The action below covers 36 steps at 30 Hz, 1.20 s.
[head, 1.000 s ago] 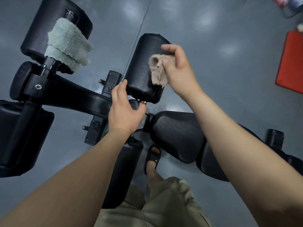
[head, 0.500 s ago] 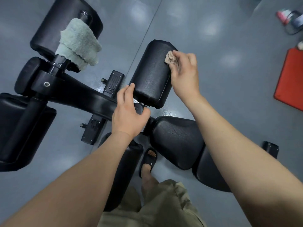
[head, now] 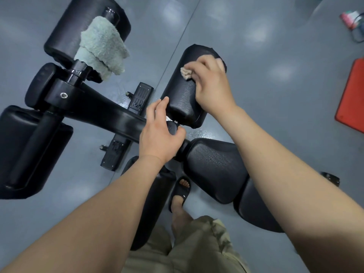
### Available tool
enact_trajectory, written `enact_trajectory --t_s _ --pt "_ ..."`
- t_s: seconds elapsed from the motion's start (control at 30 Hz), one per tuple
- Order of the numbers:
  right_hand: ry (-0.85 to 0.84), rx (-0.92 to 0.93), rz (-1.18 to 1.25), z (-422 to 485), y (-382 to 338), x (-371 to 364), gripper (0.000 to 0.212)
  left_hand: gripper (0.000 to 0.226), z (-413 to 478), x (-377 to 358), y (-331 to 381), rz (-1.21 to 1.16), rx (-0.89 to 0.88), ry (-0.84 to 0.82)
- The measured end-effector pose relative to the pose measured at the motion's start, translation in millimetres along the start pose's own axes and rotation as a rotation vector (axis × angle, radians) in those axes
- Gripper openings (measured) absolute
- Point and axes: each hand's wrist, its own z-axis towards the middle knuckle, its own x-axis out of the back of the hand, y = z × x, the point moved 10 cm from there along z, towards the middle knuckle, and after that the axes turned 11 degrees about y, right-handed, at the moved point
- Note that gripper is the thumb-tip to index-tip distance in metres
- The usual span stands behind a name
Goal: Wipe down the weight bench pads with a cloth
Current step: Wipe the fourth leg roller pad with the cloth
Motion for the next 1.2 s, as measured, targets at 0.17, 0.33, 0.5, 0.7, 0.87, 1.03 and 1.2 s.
enact_trajectory --t_s 0.17,0.33,0.5,0.7,0.87,1.03,1.2 --pt "-0.025 0.054 0.055 -36 -15 7 0.028 0.080 0 2 1 -0.009 0.007 0.011" --pt "-0.061 0.031 0.137 -70 -23 13 0.028 0.081 -2 1 2 -0.009 0.000 0.017" --pt "-0.132 0.049 0.192 -101 -25 26 0.031 0.081 -3 1 0 0.000 0.003 0.020" --pt "0.022 -0.165 0.129 -79 17 47 0.033 0.081 -2 1 1 0.016 -0.009 0.026" --pt "0.172 -0.322 0.094 -23 39 37 0.031 0.082 -4 0 1 0.033 -0.006 0.027" --pt "0.109 -0.229 0.105 -47 16 29 0.027 0.083 -4 0 2 0.046 -0.008 0.025" --pt "0.027 -0.107 0.181 -93 -9 25 0.028 0.083 -6 -1 1 0.060 -0.006 0.028"
